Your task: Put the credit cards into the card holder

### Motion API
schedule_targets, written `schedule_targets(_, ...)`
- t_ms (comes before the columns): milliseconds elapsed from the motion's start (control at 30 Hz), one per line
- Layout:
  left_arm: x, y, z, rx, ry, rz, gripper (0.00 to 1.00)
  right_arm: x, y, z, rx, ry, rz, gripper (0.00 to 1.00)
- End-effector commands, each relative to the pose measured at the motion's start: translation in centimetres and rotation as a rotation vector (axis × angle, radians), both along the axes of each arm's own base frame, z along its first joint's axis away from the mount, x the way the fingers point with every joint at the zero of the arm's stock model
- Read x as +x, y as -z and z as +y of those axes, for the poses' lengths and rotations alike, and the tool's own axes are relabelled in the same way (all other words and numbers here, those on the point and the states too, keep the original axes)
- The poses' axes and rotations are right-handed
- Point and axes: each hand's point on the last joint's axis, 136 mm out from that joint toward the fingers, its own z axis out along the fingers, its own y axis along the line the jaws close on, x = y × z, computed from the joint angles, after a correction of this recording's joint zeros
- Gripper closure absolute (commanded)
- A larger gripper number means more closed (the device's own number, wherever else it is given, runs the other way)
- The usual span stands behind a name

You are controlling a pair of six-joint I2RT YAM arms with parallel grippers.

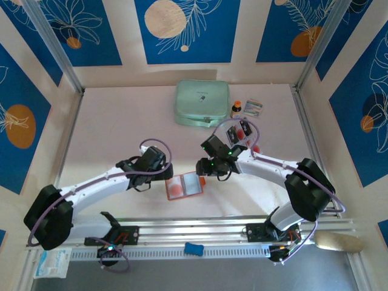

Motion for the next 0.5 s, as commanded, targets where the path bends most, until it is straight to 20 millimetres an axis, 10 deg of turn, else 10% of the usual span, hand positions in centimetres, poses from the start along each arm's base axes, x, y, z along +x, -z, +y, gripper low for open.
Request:
schedule_targets(0, 0.8, -1.1, -1.9, -0.046, 0.028, -0.016, 0.00, -0.7, 0.4, -1.8, -0.066, -0.001, -0.001, 0.47)
schedule_targets(267, 1.0, -1.0, -4.4, -0.058, 0.061, -0.011, 0.00, -1.1, 1.5, -1.5, -0.040, -0.011, 0.024, 0.51)
schedule_targets(467, 0.7, -0.7, -6.2, -0.065, 0.092, -0.005, 0.00, -1.1, 2.7, -2.4, -0.029, 0.031, 0.055, 0.77)
